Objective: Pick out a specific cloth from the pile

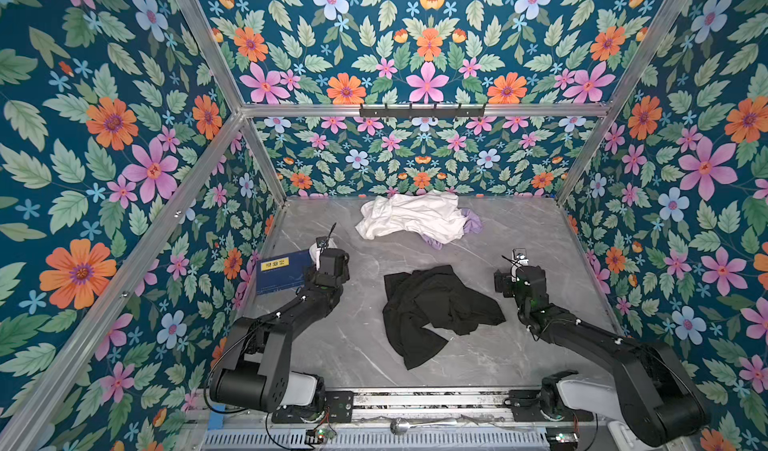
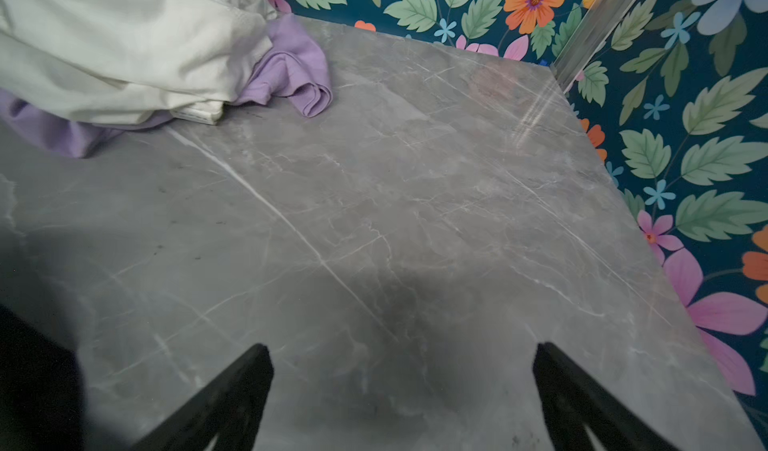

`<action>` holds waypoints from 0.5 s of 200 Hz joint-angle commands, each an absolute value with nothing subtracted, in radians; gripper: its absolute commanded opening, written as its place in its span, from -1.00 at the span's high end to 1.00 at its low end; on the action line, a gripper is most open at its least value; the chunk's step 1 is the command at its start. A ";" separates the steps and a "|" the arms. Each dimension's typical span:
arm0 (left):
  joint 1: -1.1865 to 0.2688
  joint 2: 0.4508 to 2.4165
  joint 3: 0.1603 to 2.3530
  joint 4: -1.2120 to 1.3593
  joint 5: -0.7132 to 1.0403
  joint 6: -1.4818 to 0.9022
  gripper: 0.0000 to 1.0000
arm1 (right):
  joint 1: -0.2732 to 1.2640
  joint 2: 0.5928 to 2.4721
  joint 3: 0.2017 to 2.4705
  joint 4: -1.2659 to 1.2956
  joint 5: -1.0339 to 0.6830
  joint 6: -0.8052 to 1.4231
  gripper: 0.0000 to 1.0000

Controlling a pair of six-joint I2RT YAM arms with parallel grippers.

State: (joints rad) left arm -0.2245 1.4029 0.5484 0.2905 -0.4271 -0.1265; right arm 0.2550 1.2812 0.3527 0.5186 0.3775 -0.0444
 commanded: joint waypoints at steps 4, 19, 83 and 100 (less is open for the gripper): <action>-0.164 1.426 0.449 0.664 -0.272 0.066 -0.73 | 0.215 1.350 0.331 0.807 0.361 -0.100 -0.99; -0.136 1.489 0.419 0.817 -0.256 0.052 -0.69 | 0.169 1.392 0.311 0.886 0.357 -0.060 -0.99; -0.023 1.606 0.294 1.201 -0.097 -0.006 -0.96 | 0.051 1.465 0.257 1.046 0.182 0.020 -0.99; -0.024 1.622 0.282 1.271 -0.108 0.005 -1.00 | 0.015 1.456 0.287 0.965 0.121 0.046 -0.99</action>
State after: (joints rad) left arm -0.0261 1.6104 0.2913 1.0763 -0.1516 0.0017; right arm 0.0463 1.4487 0.2600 0.9176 0.2089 0.0013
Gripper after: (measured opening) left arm 0.999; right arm 0.993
